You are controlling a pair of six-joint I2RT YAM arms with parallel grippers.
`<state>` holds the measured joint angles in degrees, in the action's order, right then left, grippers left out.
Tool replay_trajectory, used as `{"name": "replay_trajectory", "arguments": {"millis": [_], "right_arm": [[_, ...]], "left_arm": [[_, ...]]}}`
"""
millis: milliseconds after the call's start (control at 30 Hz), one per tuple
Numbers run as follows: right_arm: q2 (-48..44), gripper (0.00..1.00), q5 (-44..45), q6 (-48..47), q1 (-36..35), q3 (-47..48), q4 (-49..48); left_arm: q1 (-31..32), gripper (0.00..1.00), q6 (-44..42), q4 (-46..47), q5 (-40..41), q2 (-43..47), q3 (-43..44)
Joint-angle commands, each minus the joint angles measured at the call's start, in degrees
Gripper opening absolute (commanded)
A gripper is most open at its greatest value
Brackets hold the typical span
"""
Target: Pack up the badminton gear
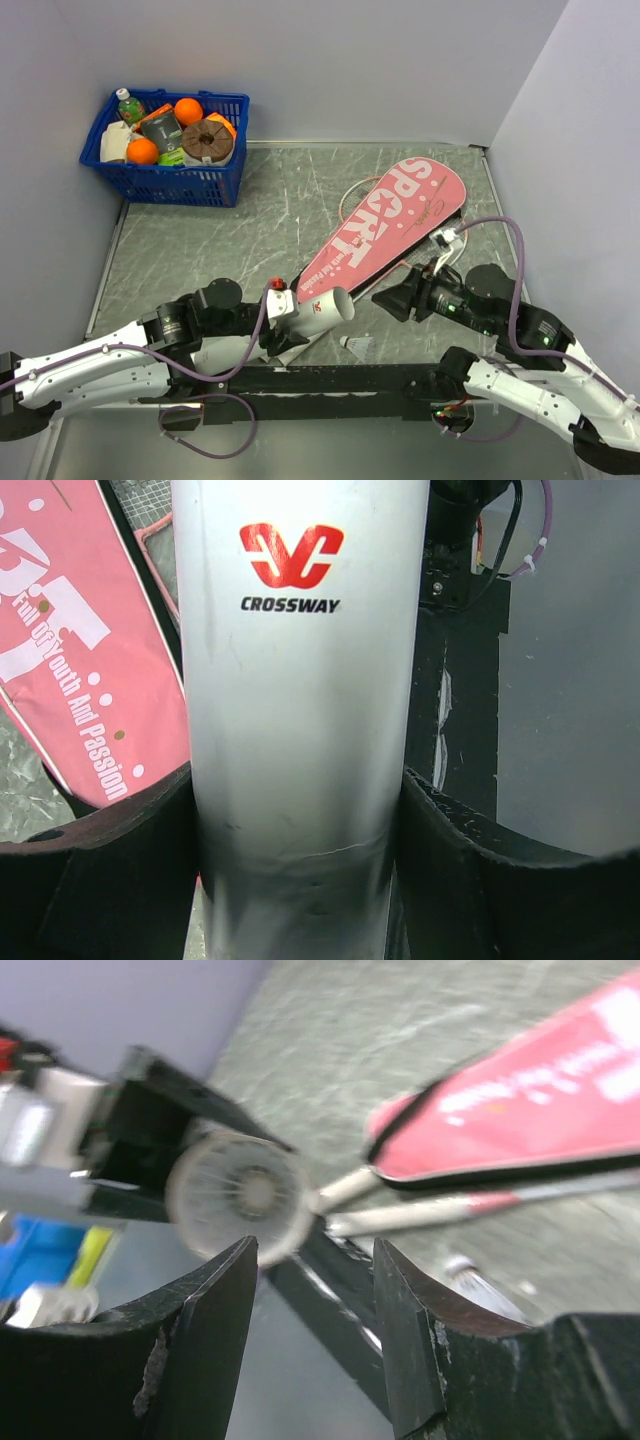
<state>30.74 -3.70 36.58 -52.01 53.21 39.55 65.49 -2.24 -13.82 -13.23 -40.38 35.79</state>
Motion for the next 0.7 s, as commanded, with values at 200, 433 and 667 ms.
{"name": "replay_trajectory", "arguments": {"millis": [200,433,667], "right_arm": [[-1.56,0.6,10.3,14.13,0.24,-11.27,18.11],[-1.65,0.63,3.98,21.24,0.24,-21.03,12.32],[-3.06,0.63,-0.68,28.98,0.15,-29.56,0.72]], "left_arm": [[0.07,0.01,1.1,4.07,0.84,1.36,2.09],[0.07,0.01,1.54,3.98,1.45,1.44,2.27],[0.07,0.01,1.54,3.89,1.72,1.88,2.27]]}}
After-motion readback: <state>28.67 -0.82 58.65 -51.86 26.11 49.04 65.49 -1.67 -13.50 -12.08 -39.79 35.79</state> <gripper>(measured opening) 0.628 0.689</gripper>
